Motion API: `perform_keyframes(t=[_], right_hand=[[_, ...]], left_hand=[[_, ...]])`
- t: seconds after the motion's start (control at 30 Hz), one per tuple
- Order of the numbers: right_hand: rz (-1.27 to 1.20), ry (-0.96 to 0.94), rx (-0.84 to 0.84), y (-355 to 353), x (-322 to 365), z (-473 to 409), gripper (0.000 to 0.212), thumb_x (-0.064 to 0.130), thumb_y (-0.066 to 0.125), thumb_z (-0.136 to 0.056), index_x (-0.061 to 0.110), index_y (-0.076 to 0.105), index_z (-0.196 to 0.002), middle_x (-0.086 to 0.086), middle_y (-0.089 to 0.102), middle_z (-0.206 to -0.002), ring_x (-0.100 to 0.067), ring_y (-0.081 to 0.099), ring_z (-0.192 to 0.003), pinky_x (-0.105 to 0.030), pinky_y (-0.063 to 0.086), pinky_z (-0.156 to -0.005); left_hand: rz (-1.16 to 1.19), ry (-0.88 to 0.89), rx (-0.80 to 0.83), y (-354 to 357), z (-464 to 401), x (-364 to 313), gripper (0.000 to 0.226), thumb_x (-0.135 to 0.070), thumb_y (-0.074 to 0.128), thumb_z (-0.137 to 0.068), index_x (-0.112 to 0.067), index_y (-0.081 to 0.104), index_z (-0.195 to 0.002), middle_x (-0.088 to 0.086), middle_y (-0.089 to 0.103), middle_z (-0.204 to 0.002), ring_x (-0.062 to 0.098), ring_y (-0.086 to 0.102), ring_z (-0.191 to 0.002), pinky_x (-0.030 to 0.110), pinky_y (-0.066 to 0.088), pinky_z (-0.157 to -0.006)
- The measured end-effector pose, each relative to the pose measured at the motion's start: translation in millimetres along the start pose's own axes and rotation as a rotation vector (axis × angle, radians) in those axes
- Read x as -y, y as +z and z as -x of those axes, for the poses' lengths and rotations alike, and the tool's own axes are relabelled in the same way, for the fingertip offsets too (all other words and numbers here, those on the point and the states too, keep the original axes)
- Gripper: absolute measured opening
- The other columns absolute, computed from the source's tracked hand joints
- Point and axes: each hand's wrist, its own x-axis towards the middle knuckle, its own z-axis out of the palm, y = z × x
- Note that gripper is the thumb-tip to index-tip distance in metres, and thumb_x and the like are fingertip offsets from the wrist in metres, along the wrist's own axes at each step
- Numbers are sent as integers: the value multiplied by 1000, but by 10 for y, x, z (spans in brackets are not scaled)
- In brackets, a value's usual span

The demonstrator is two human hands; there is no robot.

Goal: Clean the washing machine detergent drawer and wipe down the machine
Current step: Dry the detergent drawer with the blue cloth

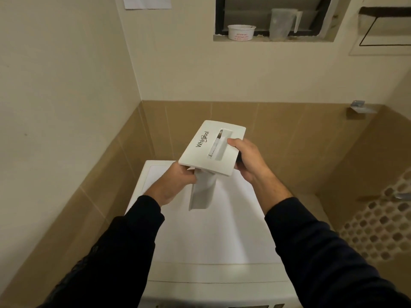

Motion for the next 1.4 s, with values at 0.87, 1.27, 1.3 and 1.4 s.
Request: perform_keyframes(t=[0.87,1.27,1.3,1.4], right_hand=[[-63,4,-192,11,-22,18,12,13,55,-97,14,55,-85,2,57,-67,-11,53,-51,-21,44,-47],[490,-521,-64,-60,842,84,32,-1,61,-85,7,70,-115,-3,69,-95,-10,67,-82,-28,54,-75],[638,-522,-28,-23,777,82,32,-2,64,-84,7,71,-114,-1,65,-98,-10,64,-88,-29,52,-82],[1085,-594,-6,1,421,43,34,20,72,-81,18,71,-115,-3,49,-120,-23,45,-119,-36,38,-106]], left_hand=[[345,-354,-261,443,-153,-241,72,-79,14,-89,-36,70,-106,-2,76,-104,22,71,-98,48,56,-87],[245,-251,-410,443,-216,-192,61,-69,17,-96,-35,65,-114,-14,74,-101,11,66,-105,33,52,-88],[247,-233,-425,462,-225,-195,62,-68,18,-97,-33,64,-119,-13,72,-107,10,65,-107,31,50,-90],[264,-177,-455,507,-256,-195,57,-62,19,-100,-29,63,-115,-10,72,-102,5,68,-93,21,51,-69]])
